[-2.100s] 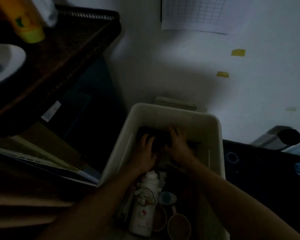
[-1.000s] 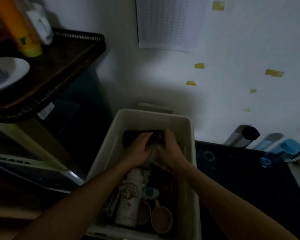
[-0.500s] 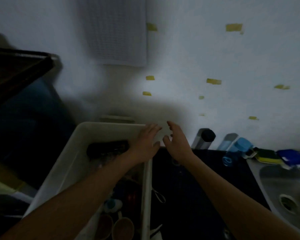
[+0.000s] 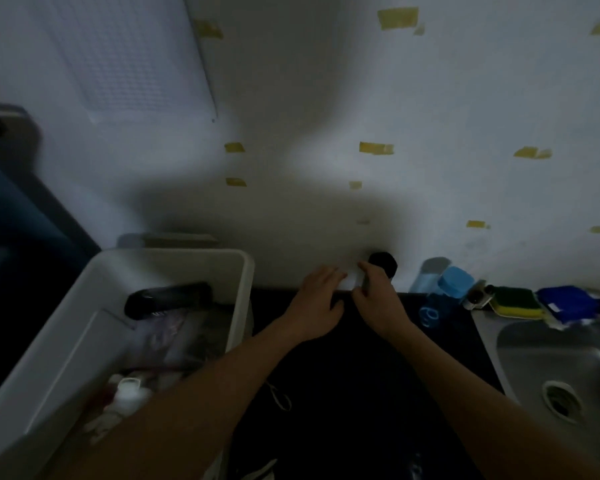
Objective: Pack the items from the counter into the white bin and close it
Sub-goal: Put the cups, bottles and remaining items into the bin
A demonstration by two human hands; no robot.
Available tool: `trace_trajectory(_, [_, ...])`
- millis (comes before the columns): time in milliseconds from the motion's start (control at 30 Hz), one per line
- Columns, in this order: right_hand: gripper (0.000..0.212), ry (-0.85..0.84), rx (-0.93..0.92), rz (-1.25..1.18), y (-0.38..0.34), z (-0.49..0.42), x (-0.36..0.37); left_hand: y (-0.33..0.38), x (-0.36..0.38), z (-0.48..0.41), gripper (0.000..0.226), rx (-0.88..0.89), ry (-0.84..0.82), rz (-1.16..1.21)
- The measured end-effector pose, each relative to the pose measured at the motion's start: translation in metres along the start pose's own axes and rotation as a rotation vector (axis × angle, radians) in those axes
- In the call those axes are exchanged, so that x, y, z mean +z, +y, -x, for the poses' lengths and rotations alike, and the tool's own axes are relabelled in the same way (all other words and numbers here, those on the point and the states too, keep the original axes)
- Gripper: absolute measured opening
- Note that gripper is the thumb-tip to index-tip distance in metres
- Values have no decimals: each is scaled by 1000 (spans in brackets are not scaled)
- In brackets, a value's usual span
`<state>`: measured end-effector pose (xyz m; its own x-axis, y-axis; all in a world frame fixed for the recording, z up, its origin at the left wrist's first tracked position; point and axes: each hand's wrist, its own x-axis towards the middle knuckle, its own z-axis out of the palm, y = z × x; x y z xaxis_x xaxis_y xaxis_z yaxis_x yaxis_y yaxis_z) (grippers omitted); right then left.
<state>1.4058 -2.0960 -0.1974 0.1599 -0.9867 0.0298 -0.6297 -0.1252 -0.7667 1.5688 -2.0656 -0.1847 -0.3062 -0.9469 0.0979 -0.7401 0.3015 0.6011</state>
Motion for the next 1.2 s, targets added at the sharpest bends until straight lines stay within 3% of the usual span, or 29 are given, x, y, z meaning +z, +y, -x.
trace_trajectory(200, [57, 16, 15, 289, 40, -31, -19, 3, 25, -24, 59, -95, -55, -13])
trace_trajectory(367, [58, -11, 19, 390, 62, -54, -21, 1, 41, -34, 58, -154, -68, -22])
trace_trajectory(733, [26, 92, 8, 172, 67, -69, -8, 2, 44, -39, 60, -215, -112, -30])
trace_trajectory(1067, [33, 142, -211, -17, 28, -47, -37, 4, 29, -48, 75, -319, -142, 230])
trace_trajectory(1200, [38, 179, -296, -122, -13, -37, -48, 12, 6, -52, 60, -305, -42, 338])
